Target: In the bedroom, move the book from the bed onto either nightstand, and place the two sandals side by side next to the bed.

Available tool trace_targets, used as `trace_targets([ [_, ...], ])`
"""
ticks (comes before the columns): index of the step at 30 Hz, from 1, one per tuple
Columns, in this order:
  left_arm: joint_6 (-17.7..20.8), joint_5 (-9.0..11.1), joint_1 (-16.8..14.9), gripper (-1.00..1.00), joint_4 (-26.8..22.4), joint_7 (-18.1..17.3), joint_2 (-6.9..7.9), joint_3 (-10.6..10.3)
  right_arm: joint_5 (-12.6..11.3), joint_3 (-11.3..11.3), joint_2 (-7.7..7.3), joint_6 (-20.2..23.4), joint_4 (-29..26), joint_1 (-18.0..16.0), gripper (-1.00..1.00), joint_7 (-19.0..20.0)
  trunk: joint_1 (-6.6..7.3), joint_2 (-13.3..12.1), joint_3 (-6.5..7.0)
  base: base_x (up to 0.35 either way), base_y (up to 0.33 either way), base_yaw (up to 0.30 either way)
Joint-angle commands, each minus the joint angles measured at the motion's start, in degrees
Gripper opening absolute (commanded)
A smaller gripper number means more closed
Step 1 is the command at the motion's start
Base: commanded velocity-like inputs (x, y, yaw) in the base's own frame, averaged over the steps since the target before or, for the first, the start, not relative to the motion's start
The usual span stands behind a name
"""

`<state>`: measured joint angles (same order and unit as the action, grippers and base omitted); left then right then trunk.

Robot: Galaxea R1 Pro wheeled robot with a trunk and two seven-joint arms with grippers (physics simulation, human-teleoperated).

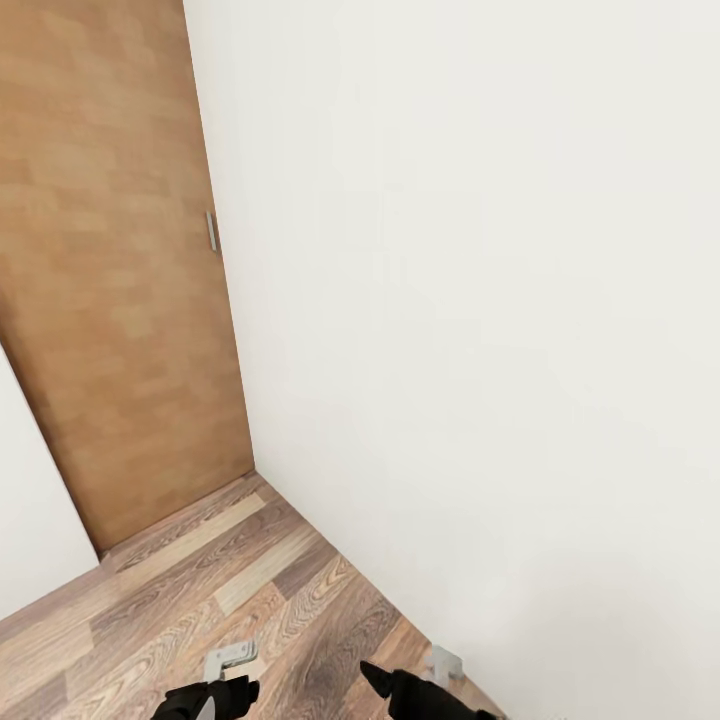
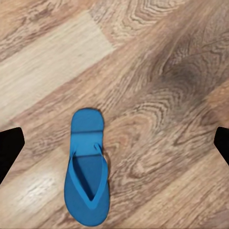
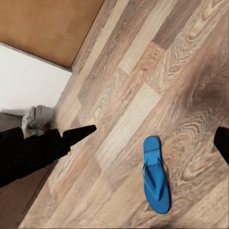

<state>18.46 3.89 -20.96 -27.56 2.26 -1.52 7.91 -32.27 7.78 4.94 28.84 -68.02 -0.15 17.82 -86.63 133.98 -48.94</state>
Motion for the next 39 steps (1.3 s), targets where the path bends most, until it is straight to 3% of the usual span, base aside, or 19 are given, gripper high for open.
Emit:
trace_targets([
  [1, 0.35, 0.42, 0.00, 1.00, -0.13, 0.20, -0.05, 0.17, -0.79, -0.02, 0.00, 2.40, -0.30, -0.02, 1.00, 5.65, -0.22, 0.44, -0.24, 0.000, 0.000, 0.000],
  [2, 0.35, 0.42, 0.00, 1.00, -0.13, 0.20, -0.06, 0.17, -1.10, 0.00, -0.01, 4.20, -0.45, -0.02, 1.00, 10.74, -0.44, 0.84, -0.42, 0.000, 0.000, 0.000],
  [4, 0.33, 0.40, 0.01, 1.00, -0.10, 0.16, -0.06, 0.14, -1.38, 0.02, -0.01, 6.01, -0.56, -0.03, 1.00, 16.31, -0.87, 1.64, -0.78, 0.000, 0.000, 0.000],
  [9, 0.27, 0.27, 0.01, 1.00, -0.04, 0.20, -0.13, 0.10, -1.71, 0.03, -0.07, 7.47, -0.24, -0.01, 1.00, 21.50, -1.97, 3.65, -1.68, 0.000, 0.000, 0.000],
  [23, 0.26, 0.31, -0.04, 1.00, -0.04, 0.20, -0.08, 0.17, -1.75, -0.89, -0.24, 7.13, 1.05, -0.01, 1.00, 21.67, -5.05, 9.26, -4.19, 0.000, 0.000, 0.000],
  [26, 0.26, 0.33, 0.00, 1.00, -0.04, 0.20, -0.09, 0.17, -1.95, -4.04, -0.22, 7.13, 1.03, -0.02, 1.00, 21.76, -5.13, 9.30, -4.86, 0.000, 0.000, 0.000],
  [29, 0.26, 0.33, -0.01, 1.00, -0.04, 0.20, -0.07, 0.17, -1.71, -5.69, -0.09, 7.23, 0.78, -0.03, 1.00, 21.77, -5.20, 9.34, -5.52, 0.000, 0.000, 0.000],
  [39, 0.20, 0.33, 0.00, 1.00, -0.04, 0.24, -0.10, 0.17, -1.35, -6.44, -0.16, 7.08, -4.84, -0.03, 1.00, 16.37, -5.46, 9.48, -7.74, 0.000, 0.000, 0.000],
])
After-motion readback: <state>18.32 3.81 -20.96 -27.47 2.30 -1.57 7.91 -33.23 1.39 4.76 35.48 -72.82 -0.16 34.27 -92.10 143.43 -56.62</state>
